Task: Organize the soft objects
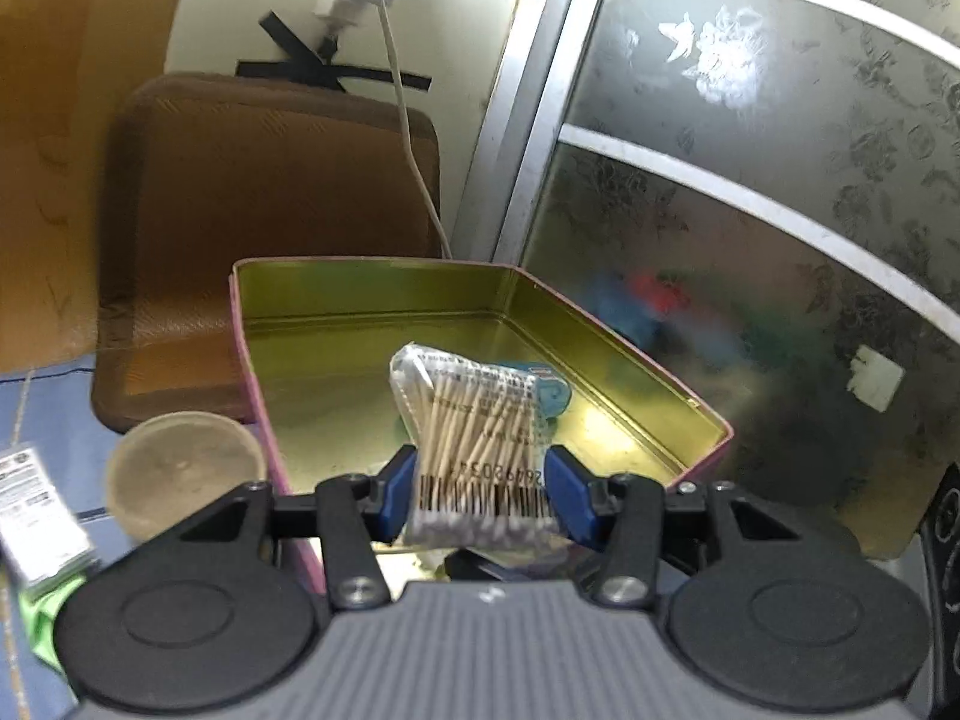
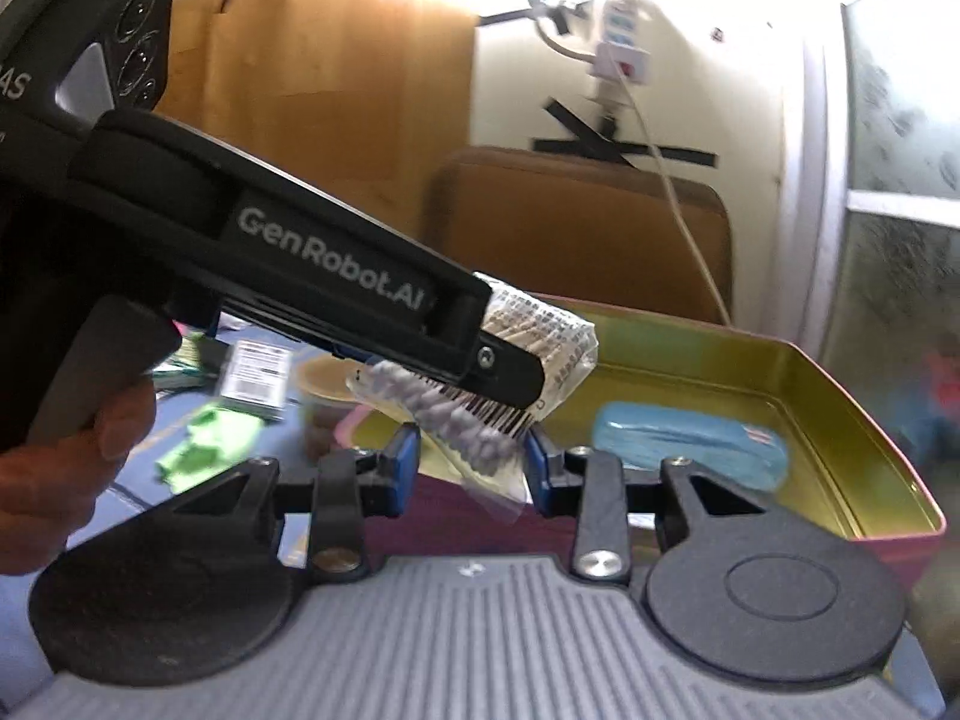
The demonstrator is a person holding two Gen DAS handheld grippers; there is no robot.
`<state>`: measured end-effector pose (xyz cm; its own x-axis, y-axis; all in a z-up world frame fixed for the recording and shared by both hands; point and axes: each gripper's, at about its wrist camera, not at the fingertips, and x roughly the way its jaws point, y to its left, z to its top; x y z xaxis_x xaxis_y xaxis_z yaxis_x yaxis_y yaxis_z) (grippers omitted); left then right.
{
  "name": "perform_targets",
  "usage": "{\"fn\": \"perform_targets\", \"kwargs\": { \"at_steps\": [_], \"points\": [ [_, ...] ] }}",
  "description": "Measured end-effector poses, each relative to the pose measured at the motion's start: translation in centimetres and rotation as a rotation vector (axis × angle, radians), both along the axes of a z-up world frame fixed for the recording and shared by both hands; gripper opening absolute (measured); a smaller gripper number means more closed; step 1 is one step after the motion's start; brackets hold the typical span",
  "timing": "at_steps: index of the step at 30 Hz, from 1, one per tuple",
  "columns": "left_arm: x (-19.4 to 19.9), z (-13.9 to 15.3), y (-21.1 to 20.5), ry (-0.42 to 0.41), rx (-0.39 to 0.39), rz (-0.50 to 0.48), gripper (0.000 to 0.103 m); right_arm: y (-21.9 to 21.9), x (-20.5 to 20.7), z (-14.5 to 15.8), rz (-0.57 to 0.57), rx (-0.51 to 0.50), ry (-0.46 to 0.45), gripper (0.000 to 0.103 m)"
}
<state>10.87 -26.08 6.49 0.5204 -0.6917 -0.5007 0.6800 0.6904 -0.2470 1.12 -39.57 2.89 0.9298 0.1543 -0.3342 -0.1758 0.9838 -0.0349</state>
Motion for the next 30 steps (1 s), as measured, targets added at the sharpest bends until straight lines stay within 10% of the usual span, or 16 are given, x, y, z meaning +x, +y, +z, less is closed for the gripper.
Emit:
{"fn": "perform_targets", "kwargs": {
  "at_steps": [10,18,30],
  "points": [
    [-0.4,-0.7,-0.3,-0.027,0.071,0.072,0.062,-0.5,2.3,-1.4,-0.170,-0.017,-0.015,0.050],
    [-4.3,-1.5,8.5,-0.020,0.017,0.119,0.067,-0.3,0.3,-1.0,-0.180,0.048,-0.074,0.050],
    [-4.9,-5.7,24.8,0.022,0.089,0.581,0.066,9.8,3.0,0.1,0.228,0.075,0.031,0.050]
  ]
}}
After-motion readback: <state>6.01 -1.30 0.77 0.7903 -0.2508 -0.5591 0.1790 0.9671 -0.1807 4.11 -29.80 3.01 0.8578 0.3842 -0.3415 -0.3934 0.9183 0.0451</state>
